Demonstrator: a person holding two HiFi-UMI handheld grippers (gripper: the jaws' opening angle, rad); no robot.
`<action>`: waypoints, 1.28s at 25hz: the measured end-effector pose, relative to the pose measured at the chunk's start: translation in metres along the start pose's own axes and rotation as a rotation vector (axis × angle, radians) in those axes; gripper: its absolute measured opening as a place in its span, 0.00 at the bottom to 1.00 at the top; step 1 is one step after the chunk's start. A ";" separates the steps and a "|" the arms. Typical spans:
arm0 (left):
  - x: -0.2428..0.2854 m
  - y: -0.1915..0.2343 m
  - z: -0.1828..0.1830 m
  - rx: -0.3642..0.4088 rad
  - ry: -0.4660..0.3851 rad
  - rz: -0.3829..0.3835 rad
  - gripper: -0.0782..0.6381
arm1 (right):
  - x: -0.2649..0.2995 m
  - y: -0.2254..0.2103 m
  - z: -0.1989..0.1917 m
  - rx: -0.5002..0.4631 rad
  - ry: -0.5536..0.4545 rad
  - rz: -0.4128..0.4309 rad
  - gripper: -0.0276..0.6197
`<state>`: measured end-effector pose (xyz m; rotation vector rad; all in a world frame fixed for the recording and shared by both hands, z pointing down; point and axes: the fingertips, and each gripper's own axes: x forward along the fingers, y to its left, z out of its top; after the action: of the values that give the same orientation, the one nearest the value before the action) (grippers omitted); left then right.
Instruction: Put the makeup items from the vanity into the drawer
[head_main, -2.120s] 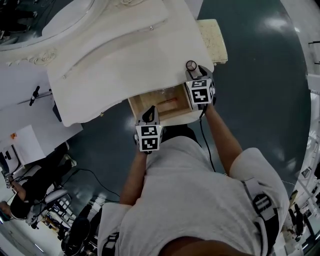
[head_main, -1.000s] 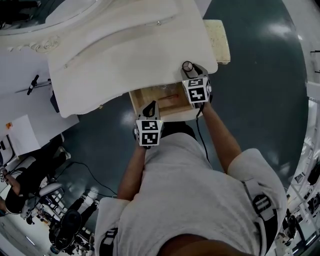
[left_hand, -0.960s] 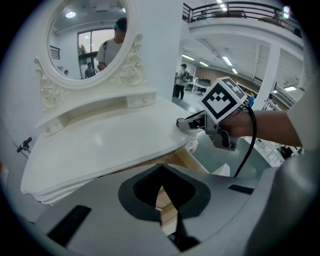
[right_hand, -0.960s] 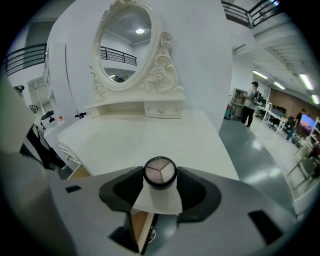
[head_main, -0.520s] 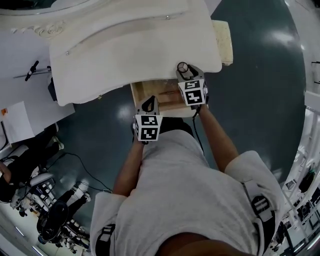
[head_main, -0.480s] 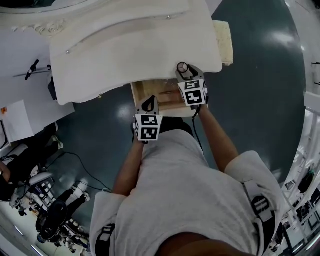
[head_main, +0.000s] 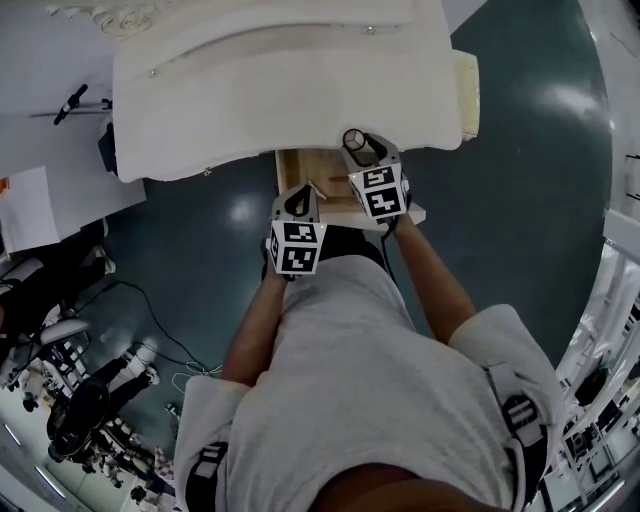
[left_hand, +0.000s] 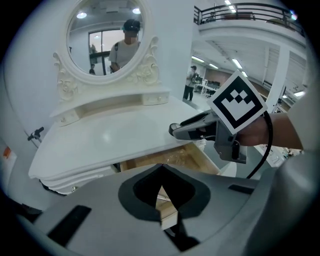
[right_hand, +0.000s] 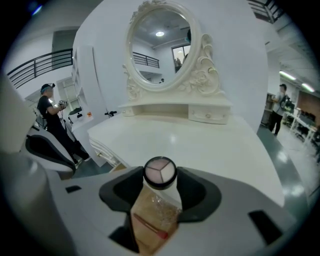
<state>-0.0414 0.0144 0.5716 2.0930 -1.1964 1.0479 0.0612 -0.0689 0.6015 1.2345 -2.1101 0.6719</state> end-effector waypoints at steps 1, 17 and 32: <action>0.000 0.000 -0.002 -0.006 0.000 0.006 0.12 | 0.000 0.004 -0.001 -0.010 -0.001 0.013 0.38; -0.008 0.026 -0.029 -0.099 0.036 0.012 0.12 | -0.003 0.096 -0.010 -0.176 0.070 0.248 0.38; 0.020 0.043 -0.052 -0.100 0.091 -0.007 0.12 | 0.051 0.110 -0.071 -0.143 0.240 0.275 0.38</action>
<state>-0.0924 0.0219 0.6205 1.9503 -1.1719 1.0469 -0.0399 -0.0018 0.6734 0.7539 -2.1007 0.7335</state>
